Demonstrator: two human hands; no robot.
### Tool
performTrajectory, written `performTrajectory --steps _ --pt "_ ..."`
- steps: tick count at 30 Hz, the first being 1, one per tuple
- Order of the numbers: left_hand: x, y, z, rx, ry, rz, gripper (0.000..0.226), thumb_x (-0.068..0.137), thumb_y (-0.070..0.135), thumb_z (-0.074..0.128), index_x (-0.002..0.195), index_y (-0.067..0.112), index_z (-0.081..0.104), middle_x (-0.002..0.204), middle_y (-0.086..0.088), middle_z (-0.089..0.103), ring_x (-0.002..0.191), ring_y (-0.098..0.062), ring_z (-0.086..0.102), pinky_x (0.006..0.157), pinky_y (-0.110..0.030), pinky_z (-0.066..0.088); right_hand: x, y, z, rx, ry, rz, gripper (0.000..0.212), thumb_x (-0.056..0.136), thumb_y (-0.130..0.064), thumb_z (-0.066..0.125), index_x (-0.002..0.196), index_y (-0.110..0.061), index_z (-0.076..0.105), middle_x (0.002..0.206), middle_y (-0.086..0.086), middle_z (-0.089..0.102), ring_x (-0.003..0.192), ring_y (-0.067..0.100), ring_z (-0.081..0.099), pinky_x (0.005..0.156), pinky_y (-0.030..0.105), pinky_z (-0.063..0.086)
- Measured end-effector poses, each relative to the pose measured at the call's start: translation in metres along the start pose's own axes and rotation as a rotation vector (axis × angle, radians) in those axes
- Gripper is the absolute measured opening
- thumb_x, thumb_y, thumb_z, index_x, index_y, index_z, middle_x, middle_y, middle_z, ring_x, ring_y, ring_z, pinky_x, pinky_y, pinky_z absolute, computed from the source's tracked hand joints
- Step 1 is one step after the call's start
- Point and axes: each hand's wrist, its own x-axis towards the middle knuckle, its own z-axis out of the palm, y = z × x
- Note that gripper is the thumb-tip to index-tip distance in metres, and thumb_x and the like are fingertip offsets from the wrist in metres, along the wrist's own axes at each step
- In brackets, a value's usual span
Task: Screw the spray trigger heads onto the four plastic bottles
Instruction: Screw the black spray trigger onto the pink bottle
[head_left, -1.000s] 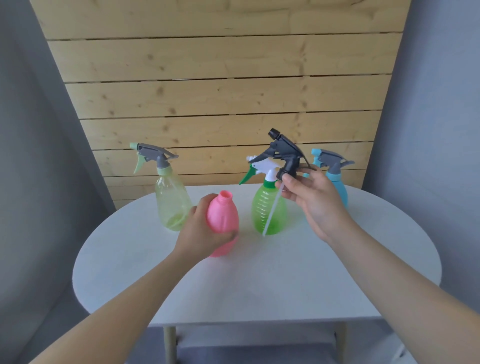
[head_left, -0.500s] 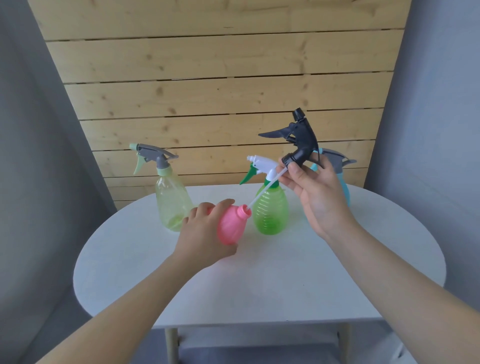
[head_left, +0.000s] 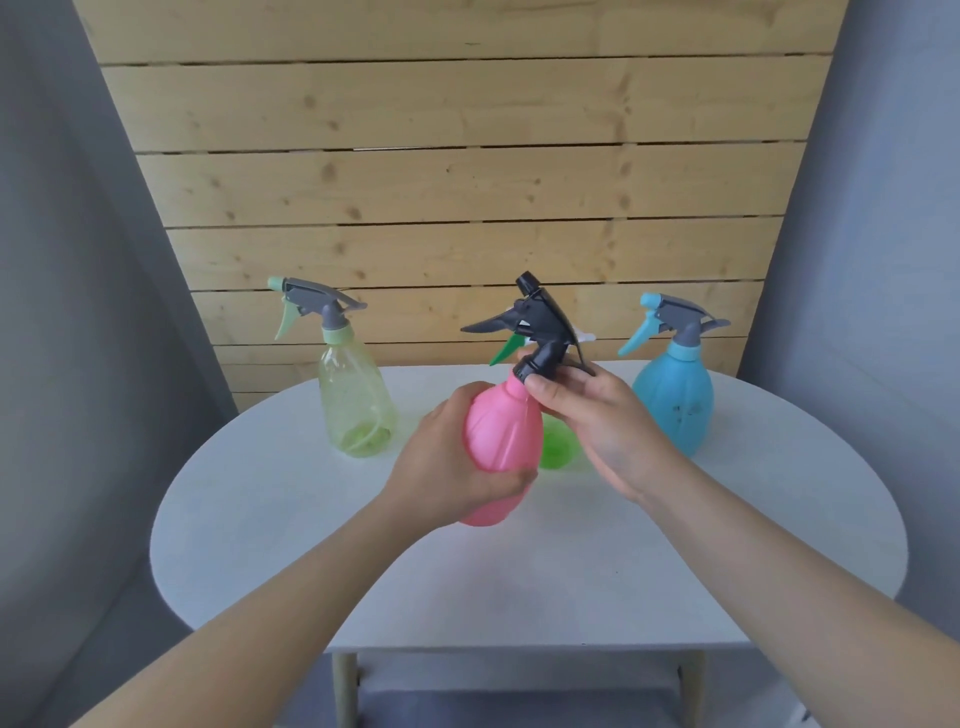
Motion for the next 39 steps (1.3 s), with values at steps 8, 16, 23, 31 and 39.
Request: performTrajectory --steps 8,16,23,31,39 --pt "-0.002 0.001 0.014 -0.092 -0.058 -0.031 0.076 0.052 0.047 0.071 0.120 0.041 0.038 0.108 0.012 0.058 0.097 -0.012 0.057 0.075 -0.030 0.052 0.000 0.003 0.000 -0.177 0.088 -0.016 0.020 0.072 -0.020 0.075 0.086 -0.027 0.063 0.087 -0.010 0.072 0.085 0.002 0.066 0.078 0.018 0.046" --pt "-0.006 -0.010 0.032 -0.236 -0.076 -0.112 0.070 0.055 0.042 0.075 0.113 0.048 0.037 0.105 0.020 0.058 0.092 0.008 0.056 0.065 -0.012 0.046 -0.003 0.010 0.001 -0.247 0.064 0.074 0.020 0.077 -0.022 0.071 0.096 -0.023 0.065 0.099 -0.005 0.072 0.096 0.008 0.065 0.087 0.025 0.048" --pt "-0.006 -0.008 0.035 -0.235 0.018 -0.090 0.070 0.053 0.042 0.074 0.111 0.049 0.035 0.107 0.017 0.058 0.095 0.002 0.057 0.070 -0.016 0.047 -0.004 0.012 0.008 -0.248 0.161 0.045 0.027 0.076 -0.022 0.072 0.101 -0.017 0.065 0.102 0.002 0.071 0.098 0.014 0.065 0.091 0.032 0.049" --pt "-0.001 -0.007 0.037 -0.227 0.078 -0.063 0.070 0.057 0.039 0.078 0.113 0.047 0.036 0.112 0.014 0.057 0.103 -0.009 0.056 0.077 -0.027 0.050 -0.010 0.009 0.013 -0.482 0.302 -0.006 0.023 0.073 -0.042 0.068 0.088 -0.025 0.071 0.086 -0.010 0.072 0.087 0.006 0.065 0.074 0.021 0.048" --pt "0.003 -0.025 0.026 -0.016 0.029 0.003 0.080 0.055 0.038 0.078 0.125 0.036 0.039 0.120 0.008 0.053 0.109 -0.019 0.049 0.088 -0.043 0.047 -0.001 -0.018 -0.017 -1.043 0.238 -0.436 0.046 0.079 -0.032 0.066 0.124 -0.025 0.057 0.130 0.003 0.049 0.120 0.023 0.041 0.102 0.031 0.030"
